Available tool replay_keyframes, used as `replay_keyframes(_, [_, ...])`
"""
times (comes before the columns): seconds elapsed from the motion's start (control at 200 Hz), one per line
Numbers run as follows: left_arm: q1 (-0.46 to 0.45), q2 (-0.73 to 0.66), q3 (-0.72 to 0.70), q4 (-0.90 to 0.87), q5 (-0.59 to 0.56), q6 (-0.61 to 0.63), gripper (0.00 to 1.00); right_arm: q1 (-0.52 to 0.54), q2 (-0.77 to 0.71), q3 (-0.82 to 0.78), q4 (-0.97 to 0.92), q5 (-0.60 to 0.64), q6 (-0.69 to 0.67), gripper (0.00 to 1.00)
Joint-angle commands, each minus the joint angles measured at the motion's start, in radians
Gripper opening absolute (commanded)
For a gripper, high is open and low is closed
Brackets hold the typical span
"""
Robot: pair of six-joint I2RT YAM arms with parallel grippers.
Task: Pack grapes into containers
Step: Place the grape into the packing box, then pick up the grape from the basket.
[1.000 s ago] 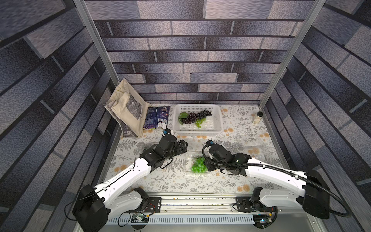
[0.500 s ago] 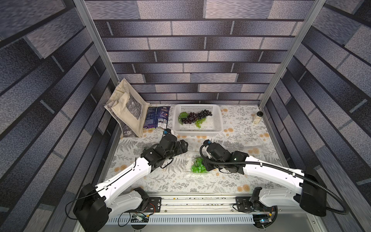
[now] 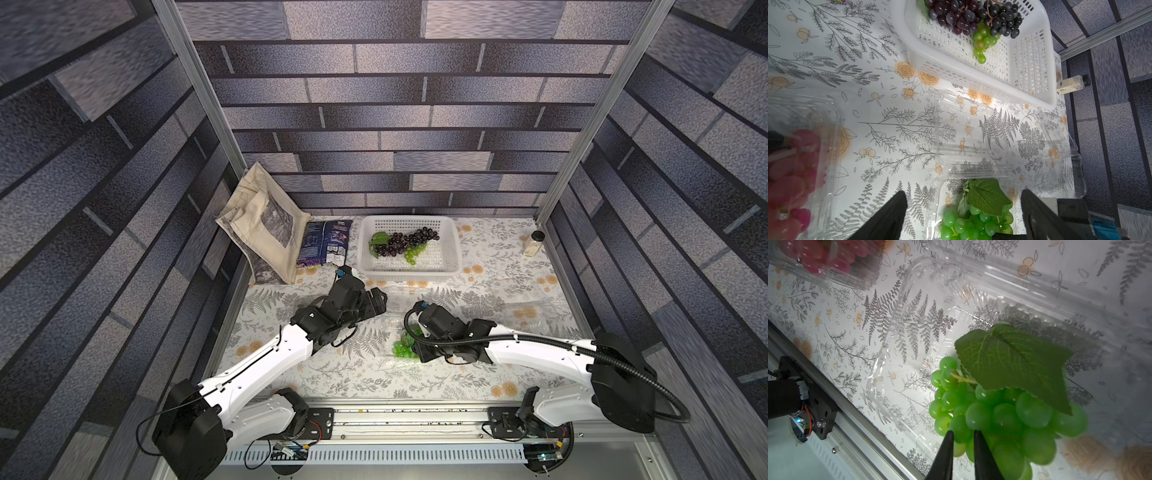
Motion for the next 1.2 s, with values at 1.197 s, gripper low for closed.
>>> replay_keyframes(1.197, [0.283, 0.435, 0.548, -0.148, 0.193, 0.178, 0.89, -0.581, 0.537, 0.907, -0.123, -0.108, -0.322, 0.53])
